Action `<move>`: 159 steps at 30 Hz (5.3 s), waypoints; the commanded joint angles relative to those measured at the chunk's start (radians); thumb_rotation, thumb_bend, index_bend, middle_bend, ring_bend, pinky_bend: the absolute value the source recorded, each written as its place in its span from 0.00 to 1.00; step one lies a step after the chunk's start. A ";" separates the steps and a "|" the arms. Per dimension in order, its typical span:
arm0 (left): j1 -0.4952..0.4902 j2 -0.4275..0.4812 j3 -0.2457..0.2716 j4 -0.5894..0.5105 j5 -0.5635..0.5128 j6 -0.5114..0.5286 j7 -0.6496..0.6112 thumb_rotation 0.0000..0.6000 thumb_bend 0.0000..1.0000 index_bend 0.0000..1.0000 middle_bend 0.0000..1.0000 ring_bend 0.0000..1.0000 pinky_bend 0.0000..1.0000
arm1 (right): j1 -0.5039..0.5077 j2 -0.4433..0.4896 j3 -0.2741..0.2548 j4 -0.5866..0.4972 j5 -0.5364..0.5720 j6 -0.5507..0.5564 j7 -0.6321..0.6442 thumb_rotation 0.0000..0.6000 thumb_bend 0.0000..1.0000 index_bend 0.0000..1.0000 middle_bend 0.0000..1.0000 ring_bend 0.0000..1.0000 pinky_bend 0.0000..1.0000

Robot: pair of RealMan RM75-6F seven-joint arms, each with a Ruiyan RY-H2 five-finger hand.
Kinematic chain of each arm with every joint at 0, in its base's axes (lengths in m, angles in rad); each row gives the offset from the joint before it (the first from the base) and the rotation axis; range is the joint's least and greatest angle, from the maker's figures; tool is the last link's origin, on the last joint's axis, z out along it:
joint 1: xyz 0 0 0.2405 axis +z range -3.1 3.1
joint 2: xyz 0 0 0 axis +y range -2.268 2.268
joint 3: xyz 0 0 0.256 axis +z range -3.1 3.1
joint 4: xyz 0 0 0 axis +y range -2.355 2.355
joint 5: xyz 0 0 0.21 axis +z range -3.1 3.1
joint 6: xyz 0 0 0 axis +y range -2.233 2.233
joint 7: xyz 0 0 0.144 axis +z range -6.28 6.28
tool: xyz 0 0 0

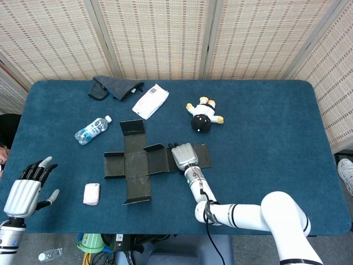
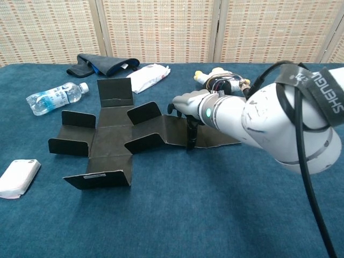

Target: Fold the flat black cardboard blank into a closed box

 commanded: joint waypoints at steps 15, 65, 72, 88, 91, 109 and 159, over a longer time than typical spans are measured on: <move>0.001 -0.005 0.002 0.021 -0.002 -0.004 -0.022 1.00 0.26 0.17 0.10 0.11 0.15 | 0.024 -0.028 -0.011 0.026 0.007 0.008 -0.032 1.00 0.00 0.09 0.17 0.82 1.00; -0.279 -0.122 -0.061 0.199 0.052 -0.258 -0.206 1.00 0.21 0.15 0.14 0.57 0.72 | -0.145 0.113 -0.040 -0.030 -0.373 -0.063 0.322 1.00 0.02 0.25 0.29 0.82 1.00; -0.335 -0.203 -0.029 0.341 0.103 -0.282 -0.278 1.00 0.16 0.03 0.04 0.58 0.74 | -0.155 0.125 -0.049 -0.024 -0.406 -0.078 0.351 1.00 0.02 0.25 0.29 0.82 1.00; -0.441 -0.531 0.024 0.837 0.201 -0.204 -0.400 1.00 0.16 0.00 0.00 0.57 0.75 | -0.185 0.141 -0.053 0.017 -0.481 -0.138 0.469 1.00 0.02 0.25 0.29 0.82 1.00; -0.453 -0.567 0.038 0.900 0.206 -0.207 -0.405 1.00 0.16 0.00 0.00 0.57 0.75 | -0.189 0.142 -0.054 0.026 -0.484 -0.148 0.483 1.00 0.02 0.25 0.29 0.82 1.00; -0.502 -0.698 0.064 1.082 0.177 -0.208 -0.464 1.00 0.16 0.00 0.00 0.56 0.75 | -0.206 0.139 -0.042 0.041 -0.528 -0.171 0.567 1.00 0.02 0.25 0.28 0.82 1.00; -0.530 -0.711 0.063 1.063 0.087 -0.258 -0.512 1.00 0.15 0.00 0.00 0.54 0.75 | -0.230 0.164 -0.035 0.026 -0.619 -0.185 0.656 1.00 0.02 0.25 0.28 0.82 1.00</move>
